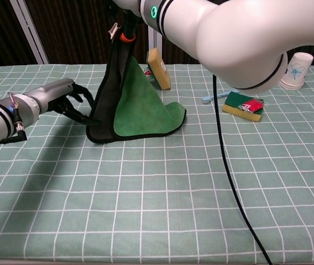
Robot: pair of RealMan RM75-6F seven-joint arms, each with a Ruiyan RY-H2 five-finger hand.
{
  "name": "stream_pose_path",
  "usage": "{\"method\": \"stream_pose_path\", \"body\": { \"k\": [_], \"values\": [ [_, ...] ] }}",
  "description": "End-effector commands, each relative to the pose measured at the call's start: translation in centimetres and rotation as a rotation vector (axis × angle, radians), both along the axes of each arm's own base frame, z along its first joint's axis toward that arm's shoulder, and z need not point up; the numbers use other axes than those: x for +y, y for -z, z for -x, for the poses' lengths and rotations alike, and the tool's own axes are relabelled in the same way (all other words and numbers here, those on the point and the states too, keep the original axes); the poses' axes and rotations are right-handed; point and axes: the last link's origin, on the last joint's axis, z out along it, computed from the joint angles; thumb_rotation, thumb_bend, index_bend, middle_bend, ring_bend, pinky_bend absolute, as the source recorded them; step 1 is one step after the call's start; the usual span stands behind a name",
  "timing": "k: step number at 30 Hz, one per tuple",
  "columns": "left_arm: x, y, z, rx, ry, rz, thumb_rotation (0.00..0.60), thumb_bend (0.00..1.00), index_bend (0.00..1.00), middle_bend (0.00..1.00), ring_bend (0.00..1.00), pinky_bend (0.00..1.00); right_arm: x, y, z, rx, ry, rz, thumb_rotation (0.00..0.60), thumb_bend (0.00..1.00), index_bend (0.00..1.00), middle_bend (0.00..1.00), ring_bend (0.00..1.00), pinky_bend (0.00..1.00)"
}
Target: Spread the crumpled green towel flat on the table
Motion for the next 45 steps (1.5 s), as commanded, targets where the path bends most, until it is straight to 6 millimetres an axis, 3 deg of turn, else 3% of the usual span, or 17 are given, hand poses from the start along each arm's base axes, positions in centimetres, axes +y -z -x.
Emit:
{"method": "stream_pose_path", "body": {
  "k": [1,10,18,21,28,34,40,45],
  "values": [
    [0.0,0.1,0.2,0.001,-0.009,0.001,0.425,0.11,0.49,0.25,0.21,0.29,0.1,-0.3,0.3,0.000,-0.001,0.001,0.574,0.59,0.78,0.25,0.11,0.02],
    [-0.3,0.2,0.4,-0.051,-0.049,-0.001,0.432,0.27,0.62,0.28,0.21,0.29,0.4,-1.1,1.0,-0.038,0.014,-0.024,0.574,0.59,0.78,0.25,0.12,0.02],
    [-0.2,0.3,0.1,-0.106,-0.063,0.015,0.588,0.47,0.74,0.38,0.23,0.29,1.0,-2.2,1.9,-0.071,0.023,-0.043,0.571,0.59,0.77,0.25,0.12,0.02],
    [-0.3,-0.2,0.1,-0.134,-0.064,-0.006,0.600,0.52,0.79,0.43,0.25,0.29,1.4,-2.8,2.6,-0.095,0.025,-0.052,0.574,0.59,0.78,0.25,0.12,0.02],
    [-1.0,-3.7,0.8,-0.144,0.001,-0.088,0.600,0.53,0.80,0.44,0.25,0.29,3.0,-5.5,5.8,-0.195,0.044,-0.071,0.574,0.59,0.77,0.25,0.12,0.02],
    [-1.2,-7.3,0.1,-0.126,0.089,-0.166,0.599,0.53,0.80,0.43,0.25,0.29,4.1,-8.2,7.8,-0.281,0.041,-0.069,0.577,0.59,0.78,0.26,0.12,0.02],
    [-0.4,-9.9,-1.5,-0.111,0.150,-0.222,0.597,0.52,0.80,0.43,0.25,0.29,4.0,-9.7,8.1,-0.322,0.027,-0.055,0.576,0.59,0.77,0.27,0.12,0.02],
    [1.9,-11.5,-2.1,-0.076,0.152,-0.302,0.598,0.52,0.80,0.43,0.25,0.29,2.2,-9.8,7.4,-0.364,0.035,-0.033,0.580,0.59,0.77,0.27,0.12,0.02]
  ]
}}
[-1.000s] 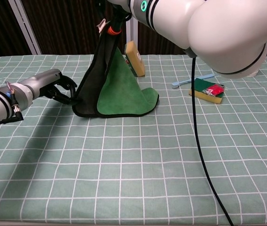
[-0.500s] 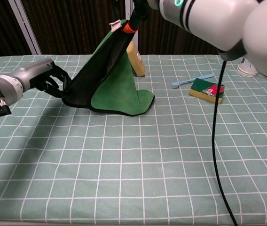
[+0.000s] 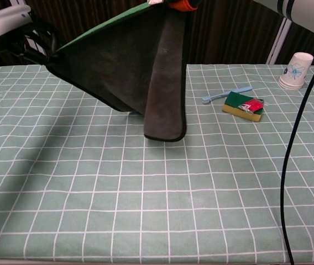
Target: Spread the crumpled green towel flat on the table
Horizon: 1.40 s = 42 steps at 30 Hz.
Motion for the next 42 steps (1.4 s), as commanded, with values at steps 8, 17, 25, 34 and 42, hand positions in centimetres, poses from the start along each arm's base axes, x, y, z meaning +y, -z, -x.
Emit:
{"method": "stream_pose_path", "body": {
  "k": [8,17,25,34,42],
  "values": [
    [4.4,-2.9,-0.7,0.024,-0.030,-0.164,0.598,0.52,0.80,0.43,0.25,0.29,-2.6,2.2,-2.3,-0.118,-0.034,-0.037,0.589,0.59,0.77,0.27,0.11,0.02],
    [1.2,-2.7,-0.4,0.063,0.060,-0.150,0.580,0.51,0.80,0.43,0.25,0.29,-1.2,5.0,-1.7,-0.077,-0.140,-0.119,0.594,0.59,0.78,0.27,0.10,0.02],
    [-3.1,0.7,-0.4,0.166,0.139,0.026,0.571,0.49,0.80,0.42,0.25,0.29,1.1,7.5,0.9,0.038,-0.204,-0.210,0.592,0.59,0.78,0.28,0.10,0.01],
    [-6.2,1.6,-0.1,0.219,0.184,0.122,0.546,0.48,0.79,0.42,0.25,0.29,2.9,8.3,3.7,0.098,-0.224,-0.276,0.591,0.59,0.78,0.29,0.10,0.01],
    [-8.6,1.6,0.3,0.260,0.215,0.175,0.544,0.48,0.79,0.42,0.25,0.29,4.3,8.3,5.7,0.171,-0.242,-0.336,0.597,0.59,0.78,0.29,0.10,0.02]
  ]
}}
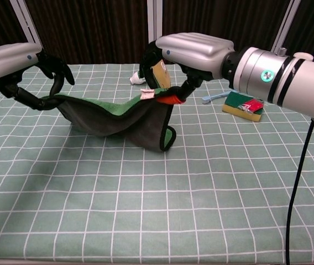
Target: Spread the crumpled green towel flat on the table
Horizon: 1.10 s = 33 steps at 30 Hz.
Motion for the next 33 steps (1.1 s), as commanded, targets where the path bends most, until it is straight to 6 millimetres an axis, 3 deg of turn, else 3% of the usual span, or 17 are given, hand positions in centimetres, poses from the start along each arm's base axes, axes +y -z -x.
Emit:
{"method": "stream_pose_path", "body": {
  "k": [1,15,30,33],
  "values": [
    [-0.9,0.1,0.2,0.019,0.016,0.018,0.544,0.48,0.79,0.42,0.25,0.29,0.5,-0.1,0.6,0.024,-0.007,-0.027,0.598,0.59,0.78,0.29,0.10,0.01],
    [-4.7,0.6,-0.2,0.058,0.091,0.123,0.545,0.47,0.79,0.41,0.25,0.29,3.2,-0.7,1.8,0.146,-0.108,-0.101,0.598,0.59,0.78,0.29,0.08,0.00],
    [-5.3,2.5,-0.5,0.148,0.121,0.232,0.523,0.42,0.71,0.37,0.25,0.29,5.1,1.4,4.0,0.257,-0.146,-0.114,0.596,0.59,0.78,0.29,0.07,0.00],
    [-5.6,2.7,-0.4,0.166,0.124,0.254,0.520,0.37,0.65,0.35,0.25,0.29,5.4,1.9,4.3,0.271,-0.159,-0.111,0.594,0.59,0.78,0.29,0.07,0.00]
  ]
}}
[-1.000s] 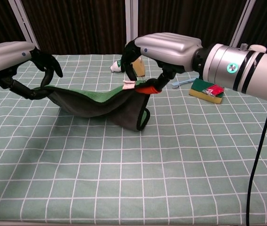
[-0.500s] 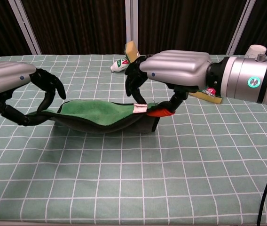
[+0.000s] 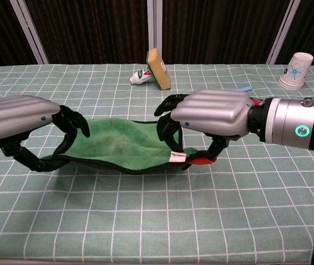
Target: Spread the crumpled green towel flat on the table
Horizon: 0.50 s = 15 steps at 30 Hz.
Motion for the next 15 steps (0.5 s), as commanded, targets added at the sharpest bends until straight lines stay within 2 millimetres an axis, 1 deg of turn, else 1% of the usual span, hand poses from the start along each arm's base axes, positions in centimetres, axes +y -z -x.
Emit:
{"method": "stream_pose_path", "body": {
  "k": [1,4,8,10,12,13,15],
  "values": [
    [-0.3,0.2,0.1,0.019,0.002,0.016,0.518,0.33,0.62,0.34,0.25,0.29,0.3,0.4,0.2,0.011,-0.010,-0.002,0.596,0.59,0.78,0.29,0.07,0.00],
    [-0.4,0.4,0.4,0.046,0.000,0.032,0.520,0.25,0.55,0.33,0.25,0.29,0.6,0.8,0.5,0.021,-0.016,-0.005,0.592,0.59,0.77,0.29,0.07,0.00],
    [-0.7,0.4,0.7,0.103,-0.008,0.078,0.521,0.17,0.42,0.31,0.25,0.29,1.1,1.4,1.0,0.046,-0.022,-0.014,0.577,0.59,0.77,0.28,0.06,0.00],
    [-0.7,0.4,0.9,0.120,-0.018,0.089,0.520,0.13,0.39,0.30,0.25,0.29,1.2,1.6,1.2,0.054,-0.023,-0.017,0.575,0.57,0.77,0.28,0.06,0.00],
    [-0.8,0.3,1.1,0.131,-0.028,0.090,0.519,0.10,0.37,0.29,0.25,0.29,1.6,1.8,1.4,0.064,-0.036,-0.017,0.561,0.54,0.76,0.27,0.05,0.00],
    [-0.8,0.2,1.2,0.137,-0.031,0.089,0.520,0.09,0.36,0.29,0.25,0.29,1.8,1.9,1.5,0.067,-0.042,-0.015,0.542,0.52,0.75,0.27,0.05,0.00],
    [-0.8,0.0,1.5,0.150,-0.040,0.087,0.521,0.09,0.35,0.29,0.25,0.29,2.2,1.9,1.8,0.073,-0.051,-0.008,0.502,0.43,0.71,0.25,0.04,0.00]
  ]
}}
